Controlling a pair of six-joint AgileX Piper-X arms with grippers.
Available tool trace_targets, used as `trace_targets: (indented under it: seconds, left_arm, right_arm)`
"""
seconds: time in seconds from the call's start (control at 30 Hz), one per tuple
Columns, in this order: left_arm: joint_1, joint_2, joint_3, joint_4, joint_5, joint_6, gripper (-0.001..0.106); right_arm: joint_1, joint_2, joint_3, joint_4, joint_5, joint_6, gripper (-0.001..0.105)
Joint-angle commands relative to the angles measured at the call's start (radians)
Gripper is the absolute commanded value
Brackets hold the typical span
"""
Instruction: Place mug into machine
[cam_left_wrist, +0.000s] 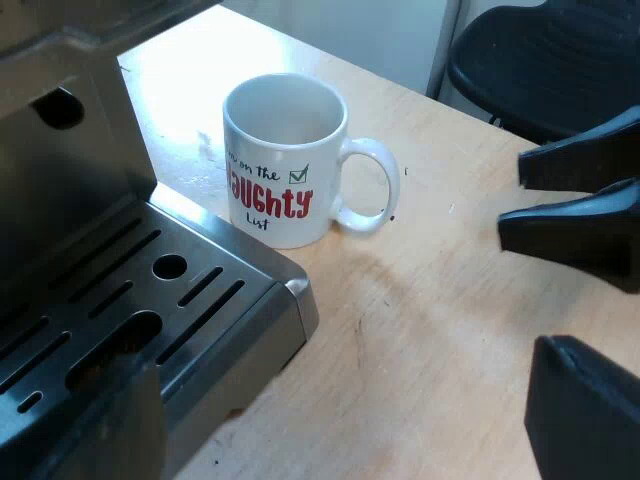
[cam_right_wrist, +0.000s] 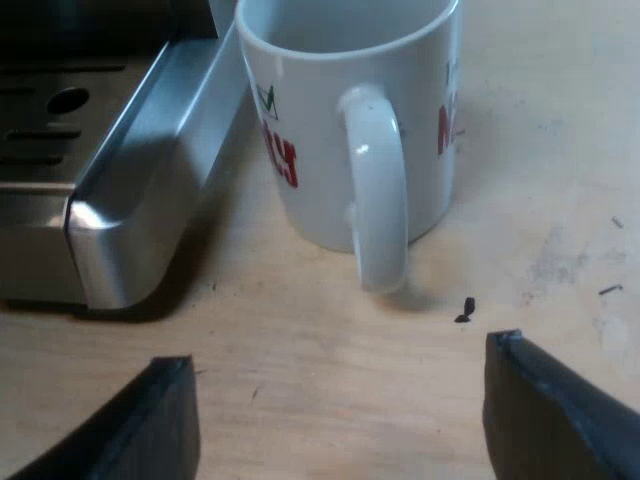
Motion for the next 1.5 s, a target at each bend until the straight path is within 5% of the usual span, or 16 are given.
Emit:
trace_targets:
  seconds: [0.03, 0.33, 0.7, 1.17, 1.5]
  left_arm:
    - [-0.005, -0.005, -0.009, -0.025, -0.009, -0.012, 0.078]
    - [-0.005, -0.005, -0.009, -0.025, -0.009, -0.012, 0.078]
    - [-0.005, -0.005, -0.009, -0.025, 0.002, -0.012, 0.078]
    - [-0.005, -0.005, -0.009, -0.023, 0.013, -0.012, 0.078]
    - [-0.005, -0.005, -0.009, -0.023, 0.013, -0.012, 0.078]
  right_arm:
    - [0.023, 0.055, -0.006, -0.086, 0.039, -0.003, 0.062]
    - [0.026, 0.308, -0.037, -0.308, 0.077, 0.030, 0.062]
    - [0.026, 0.554, -0.225, -0.350, 0.076, 0.041, 0.062]
    - [0.026, 0.674, -0.316, -0.353, 0.076, 0.050, 0.062]
    - [0.026, 0.674, -0.316, -0.346, 0.084, 0.050, 0.004]
